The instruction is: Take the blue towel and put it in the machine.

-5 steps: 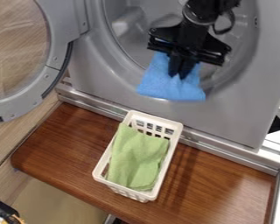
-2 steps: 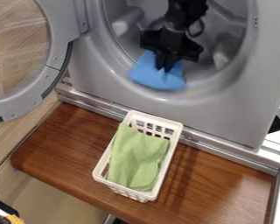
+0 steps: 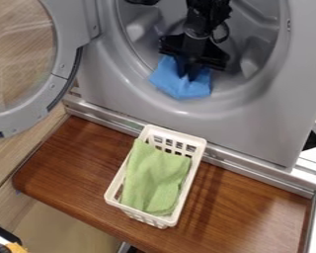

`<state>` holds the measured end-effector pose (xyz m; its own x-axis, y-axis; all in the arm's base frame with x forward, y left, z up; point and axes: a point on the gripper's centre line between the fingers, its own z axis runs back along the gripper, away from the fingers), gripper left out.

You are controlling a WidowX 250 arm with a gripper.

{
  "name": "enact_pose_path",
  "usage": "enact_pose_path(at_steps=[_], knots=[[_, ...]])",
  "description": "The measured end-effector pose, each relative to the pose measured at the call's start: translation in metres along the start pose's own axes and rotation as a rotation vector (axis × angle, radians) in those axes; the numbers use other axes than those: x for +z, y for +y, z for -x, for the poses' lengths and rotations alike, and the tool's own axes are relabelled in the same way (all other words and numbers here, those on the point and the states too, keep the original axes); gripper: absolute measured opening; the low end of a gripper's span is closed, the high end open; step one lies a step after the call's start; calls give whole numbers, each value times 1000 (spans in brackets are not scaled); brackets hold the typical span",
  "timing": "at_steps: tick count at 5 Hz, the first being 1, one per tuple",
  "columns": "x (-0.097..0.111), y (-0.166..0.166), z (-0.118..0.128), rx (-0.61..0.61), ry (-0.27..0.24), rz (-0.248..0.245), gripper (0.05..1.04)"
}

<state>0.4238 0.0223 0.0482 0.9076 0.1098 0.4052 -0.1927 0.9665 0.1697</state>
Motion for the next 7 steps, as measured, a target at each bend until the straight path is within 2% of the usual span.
enact_pose_path(at_steps=[1,2,3,4,5,6,7], knots=[[1,3,2,-5,10,-26,548],[16,4,-3,-13,-51,-41,854],[39,-4,-7,-13,-108,-27,1020],[56,-12,-8,-2,-138,-2,1011],[70,-23,16,35,-31,59,1007],[92,-54,56,42,86,113,1005],[115,-79,80,13,170,162,1003]])
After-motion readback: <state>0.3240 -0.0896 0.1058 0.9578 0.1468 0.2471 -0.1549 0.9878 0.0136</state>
